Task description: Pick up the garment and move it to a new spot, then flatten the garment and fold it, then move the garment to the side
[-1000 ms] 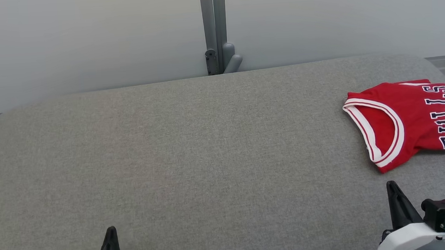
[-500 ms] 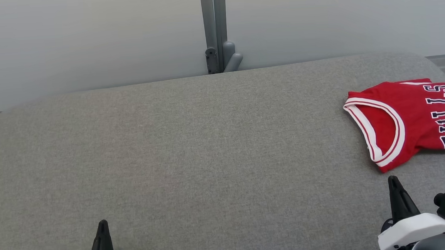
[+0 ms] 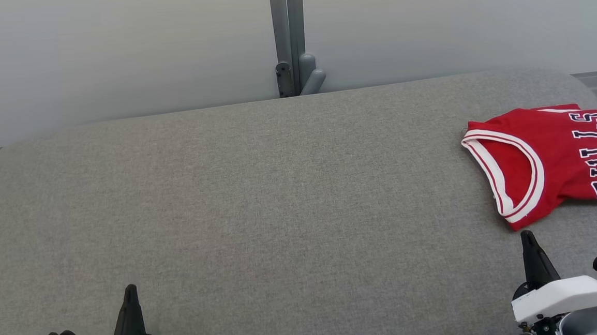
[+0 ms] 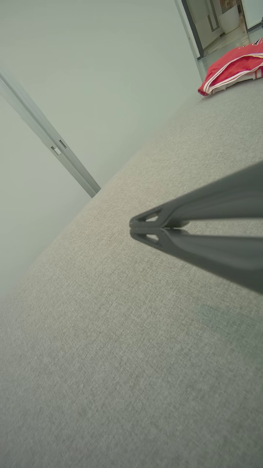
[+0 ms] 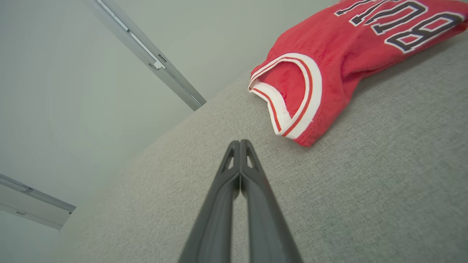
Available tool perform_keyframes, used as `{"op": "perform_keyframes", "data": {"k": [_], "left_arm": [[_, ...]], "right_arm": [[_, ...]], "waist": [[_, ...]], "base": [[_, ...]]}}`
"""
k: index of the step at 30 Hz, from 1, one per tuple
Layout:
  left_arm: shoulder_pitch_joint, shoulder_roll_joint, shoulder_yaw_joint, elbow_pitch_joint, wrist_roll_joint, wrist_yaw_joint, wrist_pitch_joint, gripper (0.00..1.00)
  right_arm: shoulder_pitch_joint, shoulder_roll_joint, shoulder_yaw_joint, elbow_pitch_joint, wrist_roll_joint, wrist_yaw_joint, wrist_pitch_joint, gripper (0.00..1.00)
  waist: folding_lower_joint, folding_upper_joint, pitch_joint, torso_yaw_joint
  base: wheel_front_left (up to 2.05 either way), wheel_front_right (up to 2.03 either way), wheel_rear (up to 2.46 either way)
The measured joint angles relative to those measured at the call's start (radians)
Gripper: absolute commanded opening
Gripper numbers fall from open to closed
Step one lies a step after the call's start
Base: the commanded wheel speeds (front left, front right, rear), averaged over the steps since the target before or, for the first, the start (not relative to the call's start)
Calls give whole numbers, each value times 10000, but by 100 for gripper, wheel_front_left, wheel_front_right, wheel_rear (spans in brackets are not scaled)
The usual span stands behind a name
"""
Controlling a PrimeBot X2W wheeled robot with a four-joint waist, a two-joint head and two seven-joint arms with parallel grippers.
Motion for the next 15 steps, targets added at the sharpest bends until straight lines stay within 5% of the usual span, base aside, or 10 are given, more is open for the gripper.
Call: {"op": "perform_keyframes", "data": {"k": [15], "left_arm": [[-313, 2, 186, -94, -1787, -84, 497, 0]], "right_arm": [[-257, -25, 19, -17, 2213, 0, 495, 0]], "waist": [[0, 0, 50, 13]], "base": [[0, 0, 0]]}}
